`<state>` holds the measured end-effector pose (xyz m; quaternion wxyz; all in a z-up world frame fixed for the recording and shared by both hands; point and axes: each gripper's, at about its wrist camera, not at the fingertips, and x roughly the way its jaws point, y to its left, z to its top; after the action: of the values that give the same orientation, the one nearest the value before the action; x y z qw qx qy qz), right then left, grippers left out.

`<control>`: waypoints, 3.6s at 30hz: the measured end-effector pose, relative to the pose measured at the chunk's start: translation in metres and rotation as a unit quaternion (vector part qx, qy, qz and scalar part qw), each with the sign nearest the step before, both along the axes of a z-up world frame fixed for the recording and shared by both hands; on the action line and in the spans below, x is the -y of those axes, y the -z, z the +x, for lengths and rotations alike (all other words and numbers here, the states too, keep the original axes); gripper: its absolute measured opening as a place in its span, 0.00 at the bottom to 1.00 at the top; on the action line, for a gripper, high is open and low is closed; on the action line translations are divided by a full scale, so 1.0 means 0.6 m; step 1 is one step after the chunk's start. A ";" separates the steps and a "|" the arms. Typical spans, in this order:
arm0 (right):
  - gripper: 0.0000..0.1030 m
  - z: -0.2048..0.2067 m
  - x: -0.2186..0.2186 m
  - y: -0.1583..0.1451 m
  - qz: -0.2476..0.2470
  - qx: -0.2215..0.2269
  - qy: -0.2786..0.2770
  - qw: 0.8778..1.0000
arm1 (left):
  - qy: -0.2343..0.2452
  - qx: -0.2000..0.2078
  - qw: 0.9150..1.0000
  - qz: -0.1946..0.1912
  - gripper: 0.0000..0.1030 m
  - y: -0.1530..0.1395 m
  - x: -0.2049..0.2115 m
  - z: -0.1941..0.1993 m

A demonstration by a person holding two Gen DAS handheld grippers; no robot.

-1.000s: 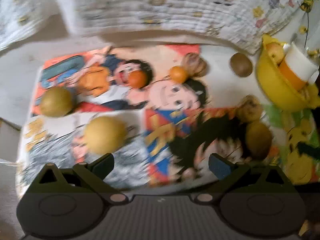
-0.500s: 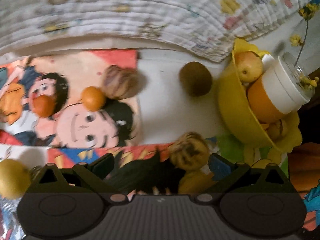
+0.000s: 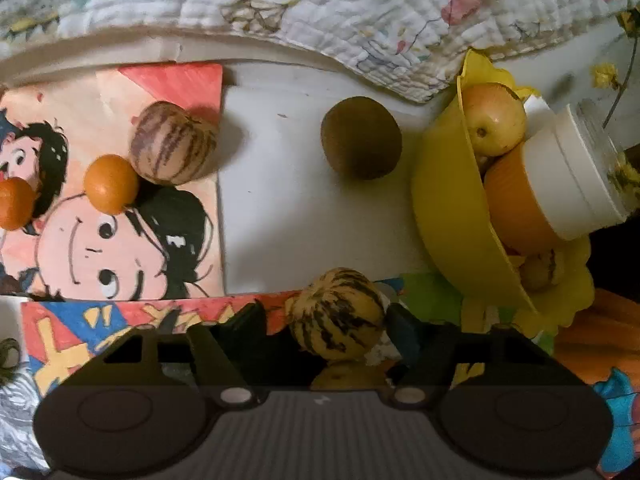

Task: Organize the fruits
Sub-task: 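Grasp the striped fruit with the left tool while the right tool grasps the brown oval fruit, then carry both fruits over the tray and open both tools to release them, then lift both tools off the tray toward the pears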

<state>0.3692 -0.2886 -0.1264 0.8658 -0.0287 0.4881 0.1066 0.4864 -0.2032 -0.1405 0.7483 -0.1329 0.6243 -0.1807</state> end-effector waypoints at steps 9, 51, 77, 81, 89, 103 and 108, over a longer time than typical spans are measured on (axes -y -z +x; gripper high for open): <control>0.53 0.004 -0.005 0.006 0.010 -0.006 -0.005 1.000 | 0.002 -0.016 1.000 -0.023 0.55 0.003 0.008 0.012; 0.52 -0.091 -0.144 -0.077 -0.002 0.042 -0.086 0.995 | -0.156 0.035 0.985 -0.064 0.54 -0.101 -0.338 -0.245; 0.52 -0.212 -0.216 -0.040 0.015 -0.064 -0.109 0.992 | -0.111 0.005 0.994 0.002 0.54 -0.039 -0.380 -0.398; 0.52 -0.218 -0.215 -0.030 0.014 -0.073 -0.104 0.992 | -0.106 0.008 0.994 0.015 0.55 -0.038 -0.374 -0.403; 0.53 -0.226 -0.208 -0.022 0.015 -0.077 -0.100 0.992 | -0.097 0.009 0.995 0.029 0.55 -0.042 -0.364 -0.403; 0.62 -0.245 -0.191 -0.052 0.020 -0.062 -0.080 0.995 | -0.115 0.004 0.993 0.010 0.73 -0.064 -0.376 -0.430; 0.75 -0.273 -0.186 -0.077 0.026 -0.051 -0.068 0.996 | -0.104 0.032 0.994 0.019 0.87 -0.088 -0.381 -0.463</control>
<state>0.2054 -0.1771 -0.0802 0.8311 -0.0339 0.5255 0.1787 0.2089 0.0251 -0.0876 0.7851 -0.1763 0.5861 -0.0942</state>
